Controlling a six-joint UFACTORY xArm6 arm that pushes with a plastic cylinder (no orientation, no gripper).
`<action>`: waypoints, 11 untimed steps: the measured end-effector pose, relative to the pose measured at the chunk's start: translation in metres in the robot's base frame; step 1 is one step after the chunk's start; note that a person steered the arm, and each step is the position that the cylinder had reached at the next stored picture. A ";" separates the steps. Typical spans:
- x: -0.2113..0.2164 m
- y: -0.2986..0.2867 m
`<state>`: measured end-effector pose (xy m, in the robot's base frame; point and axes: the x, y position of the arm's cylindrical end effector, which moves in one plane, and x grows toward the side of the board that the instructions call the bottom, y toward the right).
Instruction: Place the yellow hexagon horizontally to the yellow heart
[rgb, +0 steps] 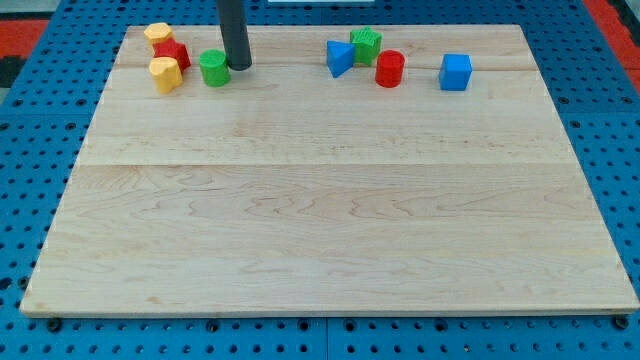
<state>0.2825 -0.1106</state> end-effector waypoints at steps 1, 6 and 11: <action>0.003 0.010; -0.076 -0.124; -0.024 -0.152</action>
